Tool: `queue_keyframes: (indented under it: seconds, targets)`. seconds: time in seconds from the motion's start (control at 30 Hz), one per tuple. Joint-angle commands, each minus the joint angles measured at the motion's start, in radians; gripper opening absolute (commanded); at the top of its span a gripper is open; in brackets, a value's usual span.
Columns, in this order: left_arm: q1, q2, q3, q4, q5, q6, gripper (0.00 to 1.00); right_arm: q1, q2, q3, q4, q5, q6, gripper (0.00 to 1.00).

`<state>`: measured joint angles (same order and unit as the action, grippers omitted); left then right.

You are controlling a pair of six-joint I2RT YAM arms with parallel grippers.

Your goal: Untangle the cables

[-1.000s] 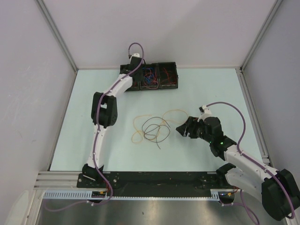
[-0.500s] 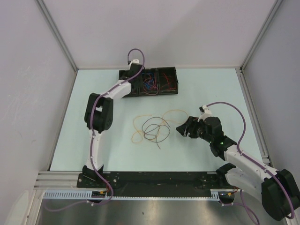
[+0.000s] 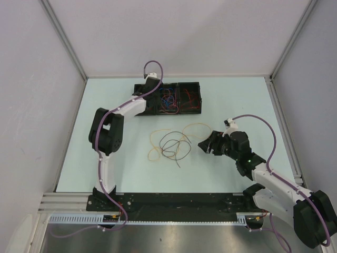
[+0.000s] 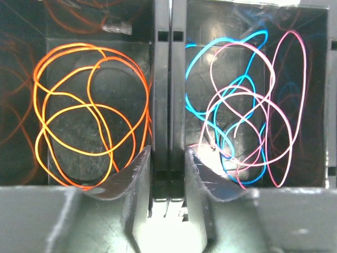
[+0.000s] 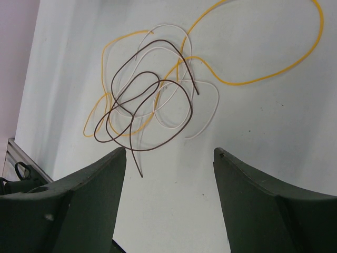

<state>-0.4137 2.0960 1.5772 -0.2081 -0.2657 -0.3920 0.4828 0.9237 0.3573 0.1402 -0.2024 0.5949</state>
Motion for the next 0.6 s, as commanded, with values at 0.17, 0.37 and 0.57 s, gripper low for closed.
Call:
queue_keyframes:
  seconds: [0.17,0.37,0.57]
  targets:
    - [-0.013,-0.022,0.107,-0.16,0.04,0.021,0.55,-0.004,-0.019,-0.008,0.041,-0.014,0.003,0.72]
    - [-0.017,-0.04,0.207,-0.257,0.034,0.102,0.62,-0.006,-0.019,-0.006,0.039,-0.014,0.005,0.72]
    - [-0.052,-0.027,0.273,-0.315,0.109,0.206,0.6,-0.009,-0.014,-0.006,0.044,-0.017,0.005,0.72]
